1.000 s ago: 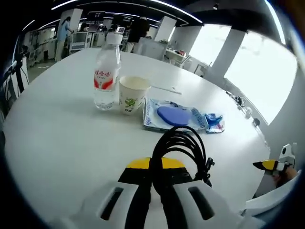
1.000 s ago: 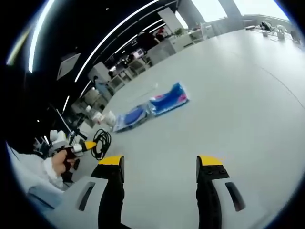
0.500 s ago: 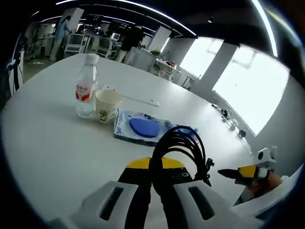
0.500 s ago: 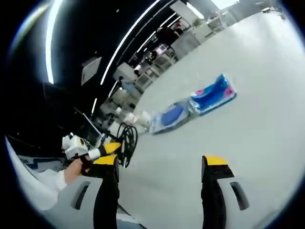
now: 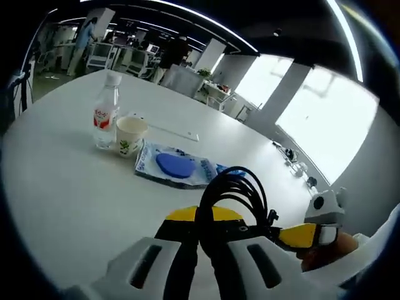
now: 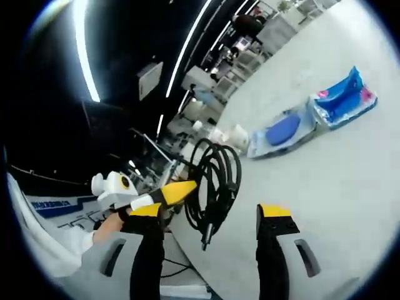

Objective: Arrange the tabletop items into an orderly group along one side of the table until the central work area is clear of visible clutter.

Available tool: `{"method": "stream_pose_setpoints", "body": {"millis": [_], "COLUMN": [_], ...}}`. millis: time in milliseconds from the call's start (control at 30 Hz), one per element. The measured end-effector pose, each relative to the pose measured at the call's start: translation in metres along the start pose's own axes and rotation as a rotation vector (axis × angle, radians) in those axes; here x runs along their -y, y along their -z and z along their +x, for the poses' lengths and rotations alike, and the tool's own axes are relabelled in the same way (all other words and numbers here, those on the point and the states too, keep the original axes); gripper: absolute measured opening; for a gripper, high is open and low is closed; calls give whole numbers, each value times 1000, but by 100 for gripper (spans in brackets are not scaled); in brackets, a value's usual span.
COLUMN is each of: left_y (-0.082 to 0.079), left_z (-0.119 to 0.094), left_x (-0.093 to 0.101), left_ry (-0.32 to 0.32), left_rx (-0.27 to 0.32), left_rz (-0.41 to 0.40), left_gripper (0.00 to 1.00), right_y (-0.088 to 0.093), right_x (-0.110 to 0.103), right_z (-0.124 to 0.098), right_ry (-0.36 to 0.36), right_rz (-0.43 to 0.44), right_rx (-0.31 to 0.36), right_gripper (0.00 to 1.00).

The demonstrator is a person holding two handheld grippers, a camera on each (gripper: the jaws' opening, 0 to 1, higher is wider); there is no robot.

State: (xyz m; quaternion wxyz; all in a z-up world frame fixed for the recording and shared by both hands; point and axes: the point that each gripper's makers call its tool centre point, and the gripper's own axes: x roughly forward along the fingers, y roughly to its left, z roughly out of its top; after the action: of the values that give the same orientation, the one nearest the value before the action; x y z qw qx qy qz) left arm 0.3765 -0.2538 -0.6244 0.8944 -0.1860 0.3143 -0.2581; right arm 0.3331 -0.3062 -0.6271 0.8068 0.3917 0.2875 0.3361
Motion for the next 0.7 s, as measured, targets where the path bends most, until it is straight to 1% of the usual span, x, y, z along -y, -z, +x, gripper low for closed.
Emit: {"method": "stream_pose_setpoints", "body": {"millis": [67,100,133,167,200,233,267,300,367,433,500,567,633,700], "left_y": [1,0,-2,-4,-4,-6,-7,-9,-8,-6,-3,-2,-1,-3], "left_z": [-2,-4,-5,-6,-6,-6,-7,-6,-6,-6,-6,-8,-10,-15], "left_x": [2,1,2,4,4,5,6,8,7,8,6,5,3,0], "left_ry": [1,-3,6,13,12,13,16,11,-2,2,-5,1,11,13], "left_rx": [1,11,17,25,25,24,29,40,39,35,25,31,35,59], "left_rz": [2,10,-10,-14,-13,-5,3,29,103,120,137,135,132,129], "left_gripper": [2,2,2,2,2,2,2,3,3,4,7,9,23,41], "right_y": [2,2,2,-1,-2,-2,-2,-3,-3,-4,-7,-9,-12,-15], "right_x": [-6,-4,-4,-6,-10,-10,-9,-8,-10,-12,-17,-19,-20,-18], "right_z": [4,5,4,5,5,5,5,6,7,6,5,4,2,0], "right_ry": [-31,-22,-24,-50,-71,-77,-70,-64,-74,-75,-99,-114,-132,-135], "right_rz": [-3,5,7,38,102,140,146,140,152,148,148,156,194,204], "right_rx": [-16,-18,-18,-7,-7,-13,-12,-8,-15,-10,3,6,12,21], "right_gripper": [34,24,16,16,16,15,15,14,13,13,12,12,11,11]}}
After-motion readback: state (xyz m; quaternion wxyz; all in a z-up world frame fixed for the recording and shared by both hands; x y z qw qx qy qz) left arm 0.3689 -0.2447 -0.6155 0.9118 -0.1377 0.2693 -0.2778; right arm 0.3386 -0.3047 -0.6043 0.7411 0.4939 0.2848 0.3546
